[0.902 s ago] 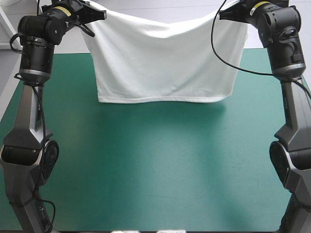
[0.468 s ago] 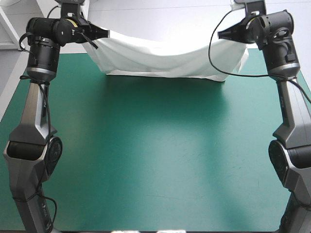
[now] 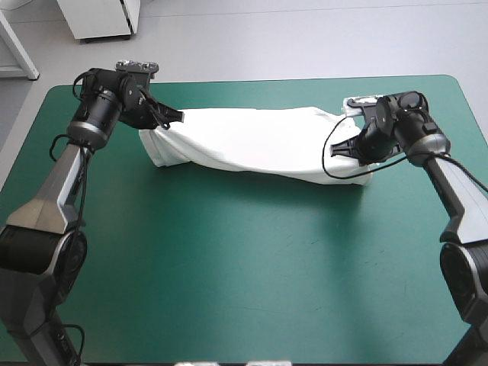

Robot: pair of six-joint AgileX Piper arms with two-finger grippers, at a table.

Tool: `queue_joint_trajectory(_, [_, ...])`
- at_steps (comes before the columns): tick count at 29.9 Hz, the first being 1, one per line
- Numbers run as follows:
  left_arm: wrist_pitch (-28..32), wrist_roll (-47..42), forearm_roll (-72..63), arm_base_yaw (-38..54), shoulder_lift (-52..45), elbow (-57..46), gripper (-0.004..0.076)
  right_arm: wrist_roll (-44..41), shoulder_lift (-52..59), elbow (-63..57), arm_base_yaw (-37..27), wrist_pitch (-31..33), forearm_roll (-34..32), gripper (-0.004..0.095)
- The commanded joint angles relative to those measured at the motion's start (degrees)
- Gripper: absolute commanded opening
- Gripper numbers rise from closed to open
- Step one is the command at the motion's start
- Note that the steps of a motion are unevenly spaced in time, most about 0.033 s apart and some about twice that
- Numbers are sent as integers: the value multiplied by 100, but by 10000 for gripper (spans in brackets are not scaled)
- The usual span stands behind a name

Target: Fold the cloth

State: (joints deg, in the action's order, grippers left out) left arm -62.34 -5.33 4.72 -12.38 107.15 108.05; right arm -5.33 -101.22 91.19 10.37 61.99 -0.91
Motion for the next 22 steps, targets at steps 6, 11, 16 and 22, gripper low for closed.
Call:
queue_joint_trajectory(6, [1183,-108,-267,-34,-1848,-2837,-9,359,1214,-1702,-28,-546,533,-17])
queue_joint_trajectory(11, [1383,-108,-294,-34,-2510,-4064,-9,423,1700,-2708,-28,-629,742,-17])
queue_joint_trajectory(16, [1370,13,-774,-34,-2965,-4958,-9,533,2315,-3538,-28,-633,1057,-17])
queue_joint_trajectory(22, [1297,54,-982,-34,-3565,-5798,-9,533,2881,-4017,-28,-374,1205,-17])
